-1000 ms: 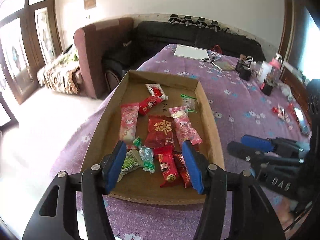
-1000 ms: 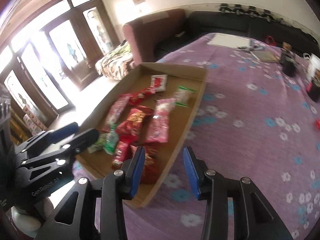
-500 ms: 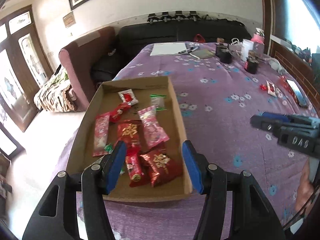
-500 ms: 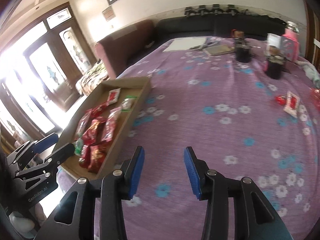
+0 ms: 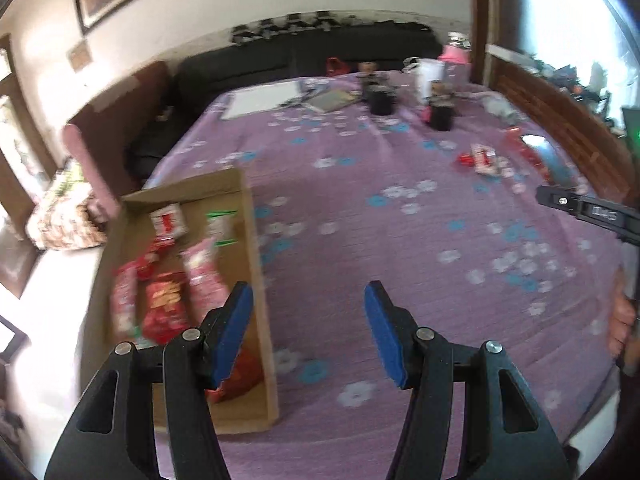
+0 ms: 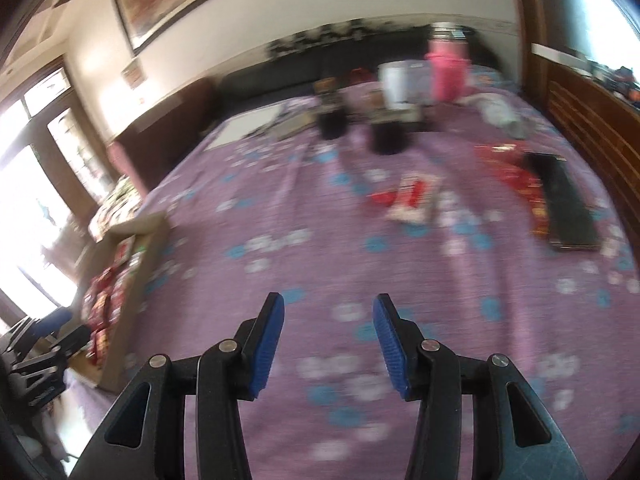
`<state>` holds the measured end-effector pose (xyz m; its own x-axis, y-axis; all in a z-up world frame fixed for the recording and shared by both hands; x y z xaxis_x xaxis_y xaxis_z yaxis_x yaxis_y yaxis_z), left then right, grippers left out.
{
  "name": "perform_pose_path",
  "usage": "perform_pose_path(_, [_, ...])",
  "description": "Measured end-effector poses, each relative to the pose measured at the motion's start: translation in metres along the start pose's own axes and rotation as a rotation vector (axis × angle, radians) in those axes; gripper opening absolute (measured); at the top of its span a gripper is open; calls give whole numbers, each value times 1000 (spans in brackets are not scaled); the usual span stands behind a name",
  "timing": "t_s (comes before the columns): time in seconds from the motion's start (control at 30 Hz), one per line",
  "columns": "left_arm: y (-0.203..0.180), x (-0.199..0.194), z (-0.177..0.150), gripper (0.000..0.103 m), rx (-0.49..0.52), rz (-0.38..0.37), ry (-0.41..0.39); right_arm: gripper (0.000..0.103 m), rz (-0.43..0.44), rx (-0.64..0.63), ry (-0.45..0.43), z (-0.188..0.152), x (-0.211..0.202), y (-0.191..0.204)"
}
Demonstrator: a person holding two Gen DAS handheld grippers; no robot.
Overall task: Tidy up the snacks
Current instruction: 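Grasp the white-and-red packet with the right gripper while the left grasps the small red candy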
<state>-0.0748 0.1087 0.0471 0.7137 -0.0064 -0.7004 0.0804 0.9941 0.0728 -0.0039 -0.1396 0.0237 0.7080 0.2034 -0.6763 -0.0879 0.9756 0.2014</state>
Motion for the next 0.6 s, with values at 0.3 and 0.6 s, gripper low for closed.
perform_pose_path(0.3, [-48,17,43,57,-33,-203,21,49,-156,124,-26,39,19,-91])
perform_pose_path(0.6, [-68,30,48,57,-5,-230,45,49,-100,162,12,60,96,-104])
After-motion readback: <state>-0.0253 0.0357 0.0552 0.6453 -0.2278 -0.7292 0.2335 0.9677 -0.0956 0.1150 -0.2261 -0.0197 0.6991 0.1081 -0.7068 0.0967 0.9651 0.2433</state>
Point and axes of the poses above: each gripper's, at about its wrist camera, not at the fingertips, and x roughly the way its jaws point, y to its left, z to its top, the point moved 7 cm from there along x, roughly the way its jaws point, and after that the axes turned 4 degrees about -y, right-handed, at the moved point
